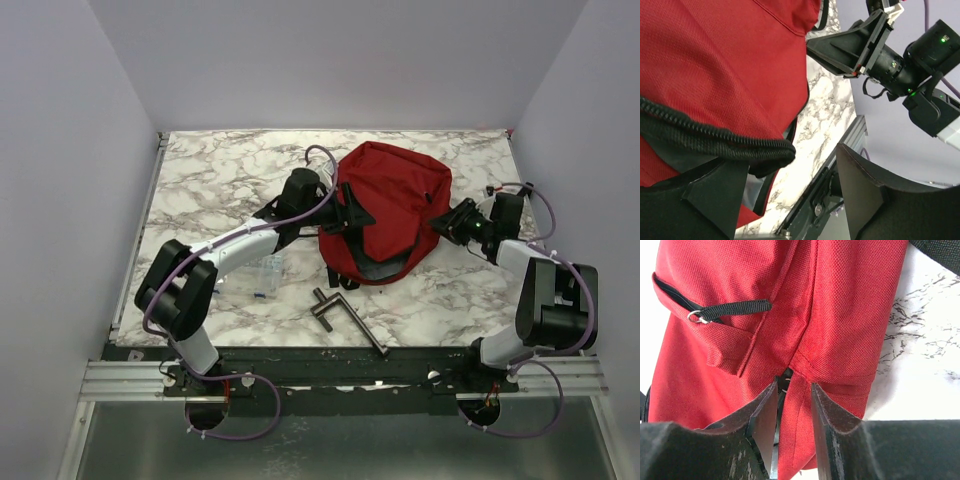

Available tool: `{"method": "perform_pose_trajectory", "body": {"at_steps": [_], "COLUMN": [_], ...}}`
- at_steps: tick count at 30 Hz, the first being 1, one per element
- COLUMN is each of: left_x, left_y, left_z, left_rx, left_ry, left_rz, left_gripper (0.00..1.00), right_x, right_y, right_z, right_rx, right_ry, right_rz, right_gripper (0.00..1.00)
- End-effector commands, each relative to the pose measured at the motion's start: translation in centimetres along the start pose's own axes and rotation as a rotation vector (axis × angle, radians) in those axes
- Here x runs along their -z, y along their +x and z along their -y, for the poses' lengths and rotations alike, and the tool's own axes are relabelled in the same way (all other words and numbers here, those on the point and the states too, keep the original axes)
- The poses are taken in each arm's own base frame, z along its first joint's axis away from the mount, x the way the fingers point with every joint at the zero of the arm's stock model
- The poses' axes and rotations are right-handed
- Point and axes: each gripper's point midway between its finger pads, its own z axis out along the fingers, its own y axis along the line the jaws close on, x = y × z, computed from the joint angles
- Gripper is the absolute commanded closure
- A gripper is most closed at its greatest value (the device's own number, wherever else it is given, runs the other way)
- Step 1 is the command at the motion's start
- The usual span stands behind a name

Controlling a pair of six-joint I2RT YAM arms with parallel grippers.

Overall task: Pack the student bag
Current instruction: Zip the student bag at the center of the board.

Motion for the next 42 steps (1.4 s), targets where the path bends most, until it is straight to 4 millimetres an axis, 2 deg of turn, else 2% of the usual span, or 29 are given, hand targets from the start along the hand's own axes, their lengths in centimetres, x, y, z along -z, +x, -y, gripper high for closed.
{"method": "perform_pose_trajectory", "body": {"at_steps": [1, 3, 5, 6, 9, 11, 12, 18, 22, 31, 35, 40, 42], "left_x": [-1.2, -1.6, -1.8, -1.8, -1.4, -0.8, -0.5, 0.1, 0.5, 1.0, 1.2, 1.4, 1.3], "left_y": [-1.4, -1.7, -2.4, -2.7, -3.7, -3.9, -4.0, -3.7, -3.8, -4.5, -5.0, -5.7, -5.8], "left_z": [-1.2, -1.8, -2.3, -2.8, -4.1, -4.7, -4.9, -5.6, -6.4, -6.2, -6.4, -6.7, -6.7], "left_rx": [-0.024, -0.021, -0.025, -0.023, -0.001, 0.006, 0.009, 0.033, 0.045, 0.028, 0.034, 0.035, 0.037], "left_ry": [-0.078, -0.101, -0.117, -0.138, -0.173, -0.189, -0.195, -0.201, -0.214, -0.201, -0.207, -0.214, -0.21], "left_rz": [0.031, 0.036, 0.045, 0.049, 0.065, 0.077, 0.082, 0.077, 0.079, 0.086, 0.09, 0.1, 0.096], "left_gripper": [0.3, 0.33, 0.42, 0.48, 0.82, 0.97, 1.0, 1.0, 1.0, 1.0, 1.0, 1.0, 1.0], "right_x": [-0.7, -0.9, -1.1, -1.2, -1.5, -1.8, -1.9, -2.4, -3.1, -3.5, -3.7, -3.1, -3.2], "right_y": [-0.3, -0.1, -0.1, 0.0, 0.1, 0.4, 0.4, 0.4, 1.2, 1.0, 1.6, 2.1, 2.3], "right_z": [-1.4, -1.5, -1.3, -1.1, -1.2, -1.5, -1.6, -1.8, -1.7, 0.3, 0.4, 0.4, 0.4], "right_rx": [0.067, 0.074, 0.076, 0.079, 0.089, 0.103, 0.111, 0.144, 0.156, 0.206, 0.216, 0.244, 0.245], "right_ry": [-0.054, -0.058, -0.045, -0.038, -0.03, -0.03, -0.027, -0.007, 0.008, 0.139, 0.148, 0.161, 0.157], "right_rz": [-0.014, -0.018, -0.02, -0.021, -0.034, -0.043, -0.044, -0.04, -0.066, -0.033, -0.05, -0.042, -0.042], "right_gripper": [0.64, 0.64, 0.64, 0.64, 0.64, 0.64, 0.65, 0.66, 0.72, 0.72, 0.78, 0.69, 0.69]}}
